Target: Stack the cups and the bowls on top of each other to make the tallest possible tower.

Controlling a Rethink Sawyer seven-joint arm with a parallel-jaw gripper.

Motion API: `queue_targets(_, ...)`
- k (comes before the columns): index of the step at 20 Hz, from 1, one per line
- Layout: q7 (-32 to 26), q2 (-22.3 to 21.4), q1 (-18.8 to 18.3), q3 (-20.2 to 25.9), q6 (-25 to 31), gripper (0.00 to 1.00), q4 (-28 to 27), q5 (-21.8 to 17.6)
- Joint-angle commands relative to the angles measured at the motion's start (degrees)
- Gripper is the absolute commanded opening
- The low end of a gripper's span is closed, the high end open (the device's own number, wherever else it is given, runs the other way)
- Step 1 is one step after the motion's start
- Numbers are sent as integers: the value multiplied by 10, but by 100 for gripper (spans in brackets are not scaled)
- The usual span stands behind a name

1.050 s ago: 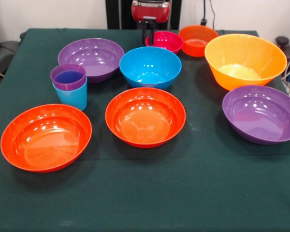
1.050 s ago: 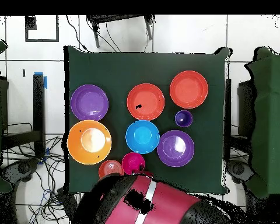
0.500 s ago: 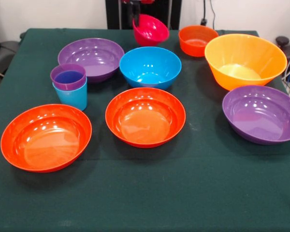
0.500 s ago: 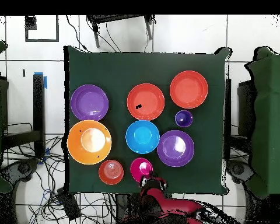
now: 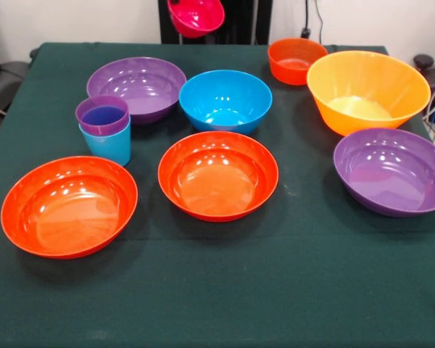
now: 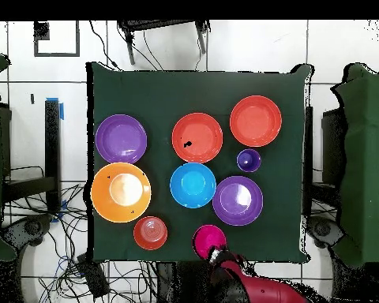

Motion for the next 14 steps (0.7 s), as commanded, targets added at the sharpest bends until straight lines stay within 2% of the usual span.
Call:
queue_targets(1, -52, -49, -34, 145, 61, 0, 35, -33)
queue_targets(4, -61, -61, -79, 223, 80, 0, 52, -11)
queue_targets(11, -100, -87, -205, 450, 99, 0, 83, 25)
queue_targets(14, -111, -85, -248, 510, 104, 0, 83, 19)
